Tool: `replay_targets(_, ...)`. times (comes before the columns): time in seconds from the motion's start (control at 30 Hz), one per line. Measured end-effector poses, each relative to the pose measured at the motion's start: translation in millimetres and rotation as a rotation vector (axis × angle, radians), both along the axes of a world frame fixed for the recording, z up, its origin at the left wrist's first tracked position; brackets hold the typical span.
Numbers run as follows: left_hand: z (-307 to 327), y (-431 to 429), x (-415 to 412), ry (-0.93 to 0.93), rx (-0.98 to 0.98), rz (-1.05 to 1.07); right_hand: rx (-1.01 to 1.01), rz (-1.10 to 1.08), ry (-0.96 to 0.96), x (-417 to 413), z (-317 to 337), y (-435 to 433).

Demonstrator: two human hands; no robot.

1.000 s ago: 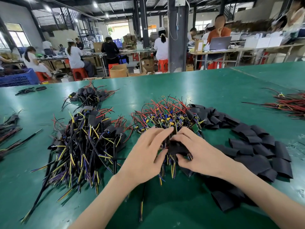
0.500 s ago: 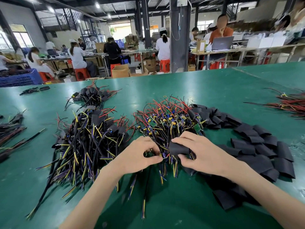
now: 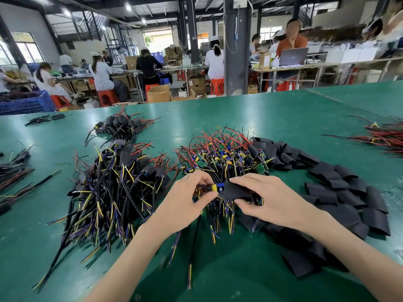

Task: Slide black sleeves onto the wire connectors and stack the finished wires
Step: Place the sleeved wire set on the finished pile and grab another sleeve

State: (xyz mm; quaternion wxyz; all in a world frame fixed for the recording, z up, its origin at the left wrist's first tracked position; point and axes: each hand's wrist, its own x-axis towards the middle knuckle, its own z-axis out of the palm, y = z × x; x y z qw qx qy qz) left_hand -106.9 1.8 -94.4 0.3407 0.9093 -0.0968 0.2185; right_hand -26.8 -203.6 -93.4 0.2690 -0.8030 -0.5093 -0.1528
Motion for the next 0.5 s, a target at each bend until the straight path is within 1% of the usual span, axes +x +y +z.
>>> replay_targets(0.17,-0.6,3.0,-0.7,-0.016,0.023,-0.039,0.046,0.044,0.018,-1.2,0.5,0.6)
replay_targets(0.5,-6.3,1.2,3.6,0.012,0.019,0.011,0.054,0.095,0.018,0.4,0.3,1.3)
